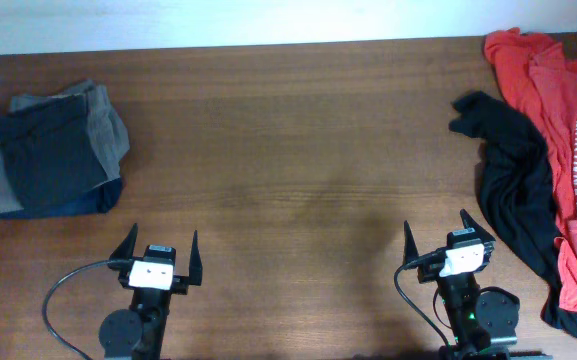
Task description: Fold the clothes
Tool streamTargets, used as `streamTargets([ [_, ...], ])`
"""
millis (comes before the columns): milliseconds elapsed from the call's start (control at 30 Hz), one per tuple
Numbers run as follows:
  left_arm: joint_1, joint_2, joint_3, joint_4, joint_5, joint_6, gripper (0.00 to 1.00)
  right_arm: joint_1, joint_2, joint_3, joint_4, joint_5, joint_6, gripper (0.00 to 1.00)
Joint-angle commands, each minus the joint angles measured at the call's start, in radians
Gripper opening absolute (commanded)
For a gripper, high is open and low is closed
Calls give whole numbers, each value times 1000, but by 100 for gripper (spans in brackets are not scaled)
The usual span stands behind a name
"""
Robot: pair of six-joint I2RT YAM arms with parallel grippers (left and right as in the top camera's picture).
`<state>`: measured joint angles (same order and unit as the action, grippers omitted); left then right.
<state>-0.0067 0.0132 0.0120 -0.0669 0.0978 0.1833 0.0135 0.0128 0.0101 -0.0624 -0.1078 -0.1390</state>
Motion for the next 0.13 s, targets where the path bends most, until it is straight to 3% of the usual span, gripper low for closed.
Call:
streamTargets([
  [0,-4,5,-3,-3,14,5,99,-8,-8,-5,-5,-16,-6,99],
  [100,-4,5,-3,-3,14,5,99,-8,-8,-5,-5,-16,-6,99],
])
